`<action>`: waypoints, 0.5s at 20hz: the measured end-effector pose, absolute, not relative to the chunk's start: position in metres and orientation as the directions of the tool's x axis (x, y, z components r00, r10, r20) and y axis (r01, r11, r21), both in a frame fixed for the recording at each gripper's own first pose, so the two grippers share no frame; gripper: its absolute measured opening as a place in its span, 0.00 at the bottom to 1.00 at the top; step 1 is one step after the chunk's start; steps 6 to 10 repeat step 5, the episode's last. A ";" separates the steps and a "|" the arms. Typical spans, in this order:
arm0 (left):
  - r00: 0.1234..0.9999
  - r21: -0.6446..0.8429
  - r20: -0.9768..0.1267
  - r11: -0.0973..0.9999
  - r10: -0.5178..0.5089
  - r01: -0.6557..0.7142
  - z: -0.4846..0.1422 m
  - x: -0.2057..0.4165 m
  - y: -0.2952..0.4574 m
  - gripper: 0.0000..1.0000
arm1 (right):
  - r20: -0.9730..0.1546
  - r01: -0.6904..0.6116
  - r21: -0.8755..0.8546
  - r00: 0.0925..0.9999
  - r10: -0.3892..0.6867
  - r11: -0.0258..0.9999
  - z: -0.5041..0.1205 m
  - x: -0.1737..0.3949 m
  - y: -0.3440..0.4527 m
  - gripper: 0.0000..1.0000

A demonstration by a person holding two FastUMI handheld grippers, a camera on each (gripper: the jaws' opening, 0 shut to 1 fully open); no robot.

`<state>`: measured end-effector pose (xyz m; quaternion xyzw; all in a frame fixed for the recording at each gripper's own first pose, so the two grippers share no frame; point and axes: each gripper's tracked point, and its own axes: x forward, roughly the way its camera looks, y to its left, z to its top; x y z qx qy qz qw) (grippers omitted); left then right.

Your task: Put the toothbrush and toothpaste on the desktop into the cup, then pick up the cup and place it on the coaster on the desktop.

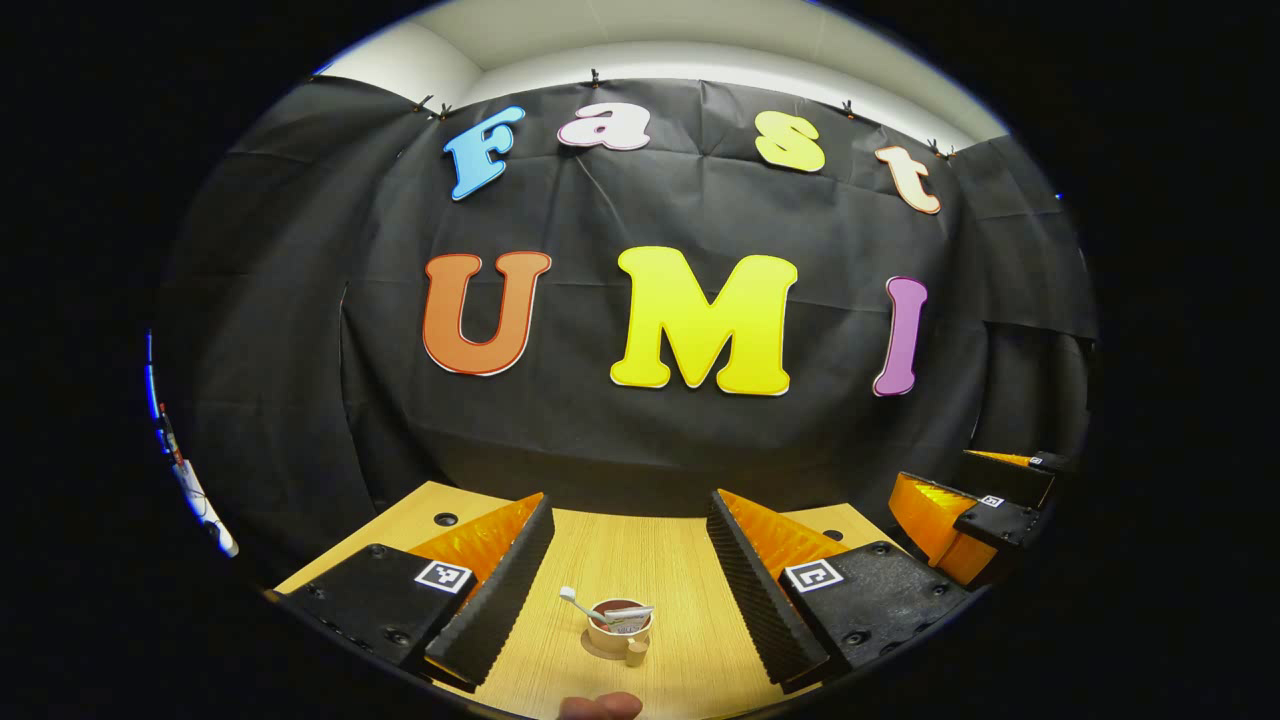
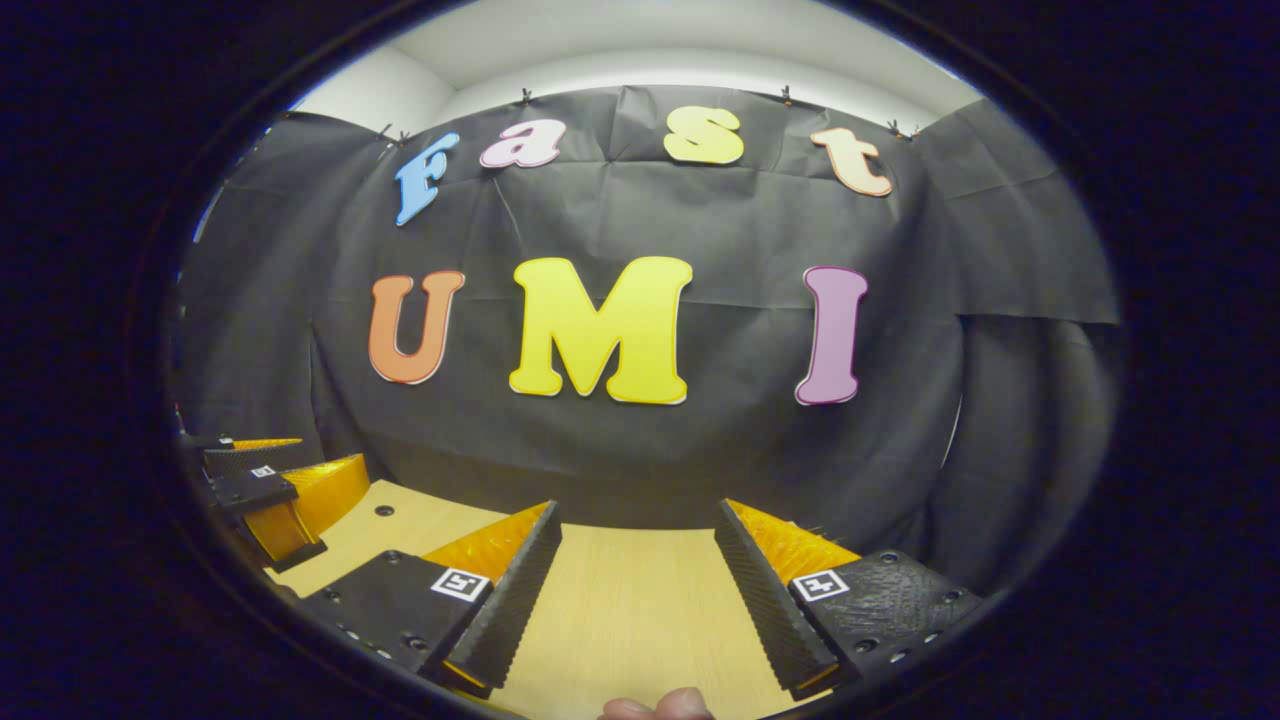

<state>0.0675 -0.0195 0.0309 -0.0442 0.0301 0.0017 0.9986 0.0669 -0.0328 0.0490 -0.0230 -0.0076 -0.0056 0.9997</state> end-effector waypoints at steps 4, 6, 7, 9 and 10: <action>0.999 -0.067 -0.036 0.998 0.010 -0.013 0.037 0.067 -0.019 0.97 | 0.026 0.003 -0.041 1.000 -0.002 0.999 0.050 0.068 -0.033 0.94; 0.999 -0.070 -0.036 0.997 0.016 -0.018 0.037 0.066 -0.019 0.97 | 0.028 0.003 -0.035 1.000 -0.002 0.999 0.050 0.068 -0.034 0.94; 0.999 -0.070 -0.036 0.997 0.016 -0.018 0.037 0.066 -0.019 0.97 | 0.028 0.003 -0.035 1.000 -0.002 0.999 0.050 0.068 -0.034 0.94; 0.999 -0.070 -0.036 0.997 0.016 -0.018 0.037 0.066 -0.019 0.97 | 0.028 0.003 -0.035 1.000 -0.002 0.999 0.050 0.068 -0.034 0.94; 0.999 -0.070 -0.036 0.997 0.016 -0.018 0.037 0.066 -0.019 0.97 | 0.028 0.003 -0.035 1.000 -0.002 0.999 0.050 0.068 -0.034 0.94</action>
